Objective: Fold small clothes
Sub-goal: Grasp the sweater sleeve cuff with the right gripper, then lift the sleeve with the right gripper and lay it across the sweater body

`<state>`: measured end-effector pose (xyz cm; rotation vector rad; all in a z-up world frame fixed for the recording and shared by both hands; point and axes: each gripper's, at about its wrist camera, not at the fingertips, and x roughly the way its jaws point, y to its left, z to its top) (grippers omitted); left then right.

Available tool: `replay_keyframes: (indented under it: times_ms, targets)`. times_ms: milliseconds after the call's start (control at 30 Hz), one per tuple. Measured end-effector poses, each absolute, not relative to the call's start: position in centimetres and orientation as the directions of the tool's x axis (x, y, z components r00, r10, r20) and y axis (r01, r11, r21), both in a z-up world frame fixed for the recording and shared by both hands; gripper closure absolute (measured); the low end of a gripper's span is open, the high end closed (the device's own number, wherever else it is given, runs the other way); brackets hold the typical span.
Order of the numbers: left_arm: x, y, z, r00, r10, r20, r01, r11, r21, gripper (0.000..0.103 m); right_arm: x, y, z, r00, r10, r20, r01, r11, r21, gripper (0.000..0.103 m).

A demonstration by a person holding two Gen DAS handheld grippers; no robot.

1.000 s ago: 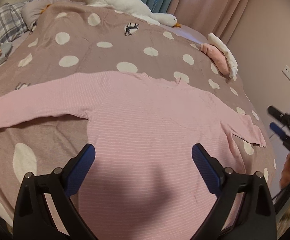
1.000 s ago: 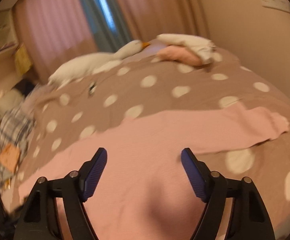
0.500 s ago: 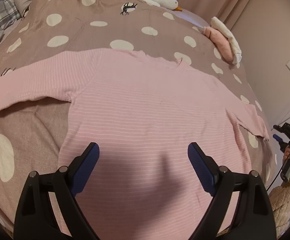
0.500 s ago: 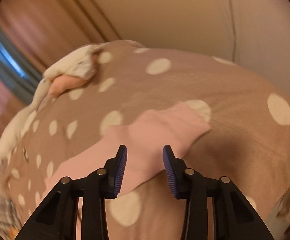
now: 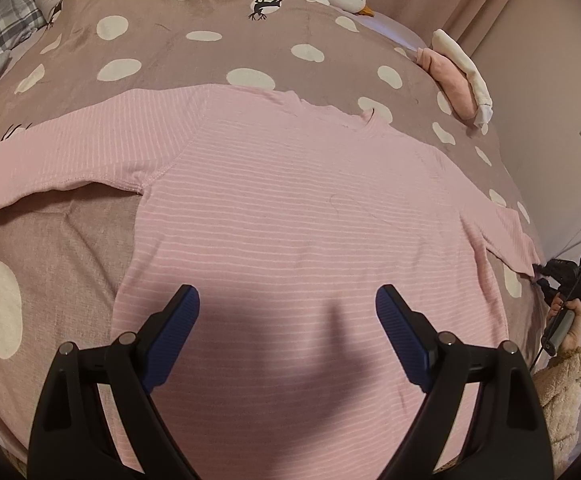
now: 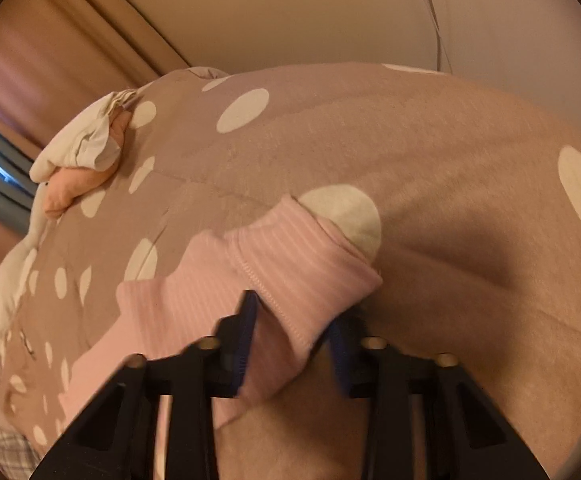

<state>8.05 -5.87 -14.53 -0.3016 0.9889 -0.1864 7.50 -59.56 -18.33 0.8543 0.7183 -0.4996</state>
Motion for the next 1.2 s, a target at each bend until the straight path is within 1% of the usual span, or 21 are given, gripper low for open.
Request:
replay_keyframes:
  times_ms: [100, 167, 233, 333, 467, 533, 633, 800, 867, 1067, 1200]
  targets:
    - [8.1, -5.7, -14.4, 0.542, -0.287, -0.79, 0.016, 0.943, -0.332, 0.014, 7.0, -59.7, -17.2, 0.698, -0.138, -0.702, 0.635, 0.572, 0.519, 0.096]
    - [8.1, -5.4, -14.3, 0.55, -0.286, -0.784, 0.011, 0.942, -0.336, 0.014, 5.8, -59.9, -15.1, 0.706, -0.226, -0.672, 0.653, 0.575, 0.493, 0.096]
    - [8.2, -5.1, -14.1, 0.553, -0.285, -0.783, 0.002, 0.94, -0.341, 0.014, 5.4, -60.3, -14.2, 0.707, -0.265, -0.656, 0.659, 0.585, 0.474, 0.096]
    - [8.1, -4.7, -13.9, 0.559, -0.282, -0.78, -0.006, 0.939, -0.344, 0.014, 5.6, -60.7, -13.7, 0.707, -0.256, -0.659, 0.654, 0.592, 0.471, 0.096]
    - [8.1, -3.9, -13.3, 0.575, -0.267, -0.773, -0.024, 0.939, -0.342, 0.014, 6.6, -58.4, -10.9, 0.731, -0.288, -0.618, 0.615, 0.671, 0.415, 0.096]
    - [7.9, -3.5, -12.9, 0.59, -0.261, -0.764, -0.03, 0.939, -0.343, 0.014, 6.9, -57.1, -9.0, 0.756, -0.286, -0.588, 0.584, 0.701, 0.41, 0.096]
    - [7.6, -2.8, -12.4, 0.607, -0.247, -0.755, -0.042, 0.939, -0.341, 0.014, 7.9, -54.7, -5.9, 0.805, -0.254, -0.536, 0.51, 0.756, 0.409, 0.096]
    - [7.1, -1.6, -11.8, 0.624, -0.23, -0.747, -0.065, 0.937, -0.343, 0.014, 9.0, -49.4, -1.0, 0.858, -0.227, -0.461, 0.405, 0.851, 0.335, 0.096]
    - [6.9, -1.2, -11.6, 0.634, -0.227, -0.739, -0.069, 0.935, -0.347, 0.014, 9.6, -47.1, 0.4, 0.879, -0.184, -0.44, 0.346, 0.881, 0.322, 0.096]
    - [6.1, 0.2, -10.7, 0.666, -0.2, -0.719, -0.092, 0.934, -0.346, 0.014, 10.5, -40.7, 2.3, 0.911, -0.037, -0.41, 0.17, 0.941, 0.294, 0.096]
    - [5.8, 1.0, -10.5, 0.676, -0.192, -0.711, -0.108, 0.929, -0.353, 0.014, 11.0, -36.5, 2.1, 0.902, 0.094, -0.422, 0.042, 0.953, 0.302, 0.096]
